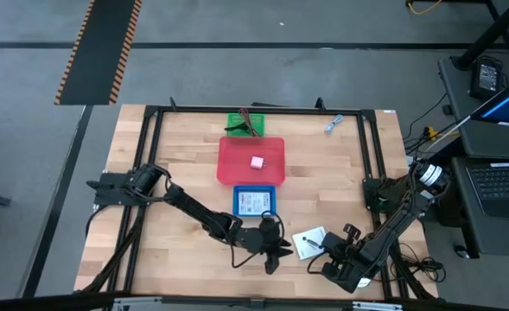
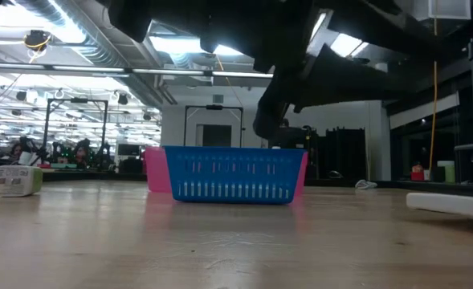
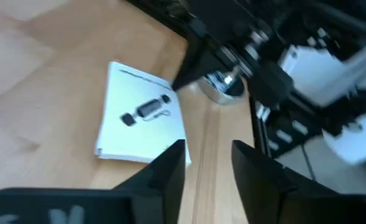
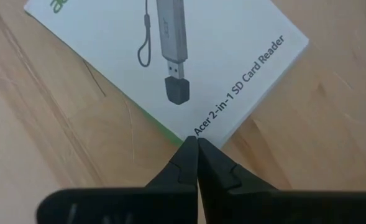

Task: Pick and place items into bin
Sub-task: Put the white card reader box into the blue bin

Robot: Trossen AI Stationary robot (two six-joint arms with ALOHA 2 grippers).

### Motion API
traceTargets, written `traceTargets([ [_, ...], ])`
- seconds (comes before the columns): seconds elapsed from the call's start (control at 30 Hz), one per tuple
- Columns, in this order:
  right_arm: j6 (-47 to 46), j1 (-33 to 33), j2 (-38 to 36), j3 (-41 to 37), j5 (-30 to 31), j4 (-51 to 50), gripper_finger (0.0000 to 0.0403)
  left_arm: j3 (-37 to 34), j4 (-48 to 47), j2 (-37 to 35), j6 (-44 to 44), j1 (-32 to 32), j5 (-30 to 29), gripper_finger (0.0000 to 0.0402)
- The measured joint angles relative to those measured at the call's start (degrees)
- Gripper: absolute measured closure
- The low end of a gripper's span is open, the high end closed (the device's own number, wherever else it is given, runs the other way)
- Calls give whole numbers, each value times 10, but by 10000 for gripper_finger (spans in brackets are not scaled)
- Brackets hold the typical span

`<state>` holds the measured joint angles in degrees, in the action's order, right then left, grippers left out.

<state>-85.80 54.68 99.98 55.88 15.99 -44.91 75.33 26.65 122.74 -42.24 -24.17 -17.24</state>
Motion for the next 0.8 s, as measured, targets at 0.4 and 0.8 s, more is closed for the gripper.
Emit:
traceTargets([
  [0.4, 31, 0, 2, 0, 0, 1, 403, 0, -25, 0, -109, 2, -43, 228],
  [0.8, 53, -7, 24, 1, 1, 11, 403, 0, -12, 30, -209, -6, -38, 228],
])
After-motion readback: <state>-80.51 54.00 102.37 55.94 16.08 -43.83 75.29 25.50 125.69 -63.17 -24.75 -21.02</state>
